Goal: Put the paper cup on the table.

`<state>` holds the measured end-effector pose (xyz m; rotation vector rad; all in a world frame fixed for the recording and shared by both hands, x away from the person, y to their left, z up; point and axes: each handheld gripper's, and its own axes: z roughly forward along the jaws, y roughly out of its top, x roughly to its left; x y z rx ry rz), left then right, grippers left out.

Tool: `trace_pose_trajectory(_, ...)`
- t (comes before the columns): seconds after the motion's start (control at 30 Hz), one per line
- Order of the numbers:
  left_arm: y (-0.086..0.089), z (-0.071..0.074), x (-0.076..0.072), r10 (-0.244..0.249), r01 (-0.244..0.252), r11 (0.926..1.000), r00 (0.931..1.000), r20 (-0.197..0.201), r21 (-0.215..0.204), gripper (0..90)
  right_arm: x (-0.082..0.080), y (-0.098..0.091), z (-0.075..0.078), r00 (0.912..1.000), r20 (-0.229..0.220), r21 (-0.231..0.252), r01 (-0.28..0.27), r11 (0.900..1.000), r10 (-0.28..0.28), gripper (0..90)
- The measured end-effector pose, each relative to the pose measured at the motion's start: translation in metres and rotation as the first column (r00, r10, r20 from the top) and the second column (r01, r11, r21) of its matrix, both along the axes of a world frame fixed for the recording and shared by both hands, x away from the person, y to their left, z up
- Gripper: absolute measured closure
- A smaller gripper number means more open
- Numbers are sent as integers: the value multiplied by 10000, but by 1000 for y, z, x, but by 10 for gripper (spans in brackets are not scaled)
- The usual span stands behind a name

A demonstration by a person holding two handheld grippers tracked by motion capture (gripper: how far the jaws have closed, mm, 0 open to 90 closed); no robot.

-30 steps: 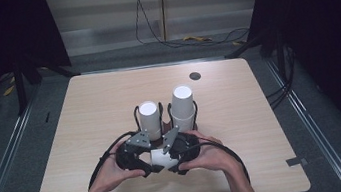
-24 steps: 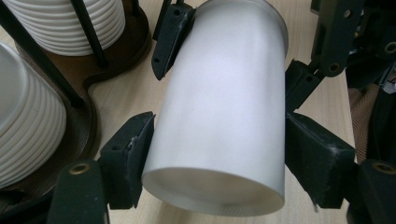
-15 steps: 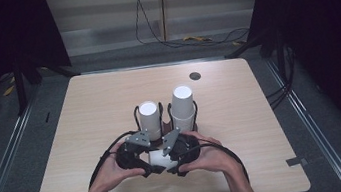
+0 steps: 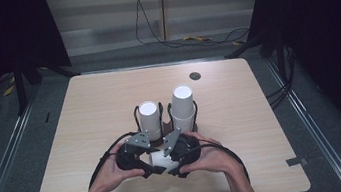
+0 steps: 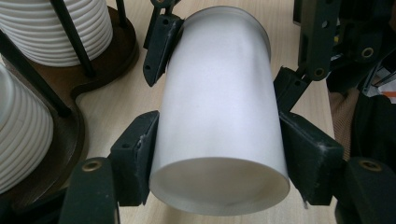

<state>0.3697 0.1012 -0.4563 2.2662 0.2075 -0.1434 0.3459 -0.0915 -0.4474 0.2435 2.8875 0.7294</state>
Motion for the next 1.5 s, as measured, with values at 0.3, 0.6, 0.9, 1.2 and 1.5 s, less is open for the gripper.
trace_pose_trajectory(0.3, 7, 1, -2, 155, -155, 9993, 9999, 21, -334, 333, 1, -6, 1, 9987, 14, 284, 518, 9983, -519, 163)
trace_pose_trajectory(0.6, 14, 2, -5, 316, -308, 9971, 9994, 103, -690, 333, -1, -16, -6, 9960, -304, 532, 858, 9949, -843, 161)
trace_pose_trajectory(0.9, 17, 0, -8, 641, -592, 9935, 9968, 476, -972, 331, -2, -20, -10, 9922, -405, 522, 1199, 9914, -1179, 158)
trace_pose_trajectory(1.2, 27, -2, -11, 1187, -1055, 9751, 9913, 574, -1951, 331, -4, -32, -16, 9815, -572, 890, 1875, 9782, -1829, 166)
trace_pose_trajectory(1.5, 31, -13, -13, 1433, -1276, 9585, 9887, 441, -2548, 330, -10, -48, -25, 9656, -672, 1769, 2592, 9495, -2511, 159)
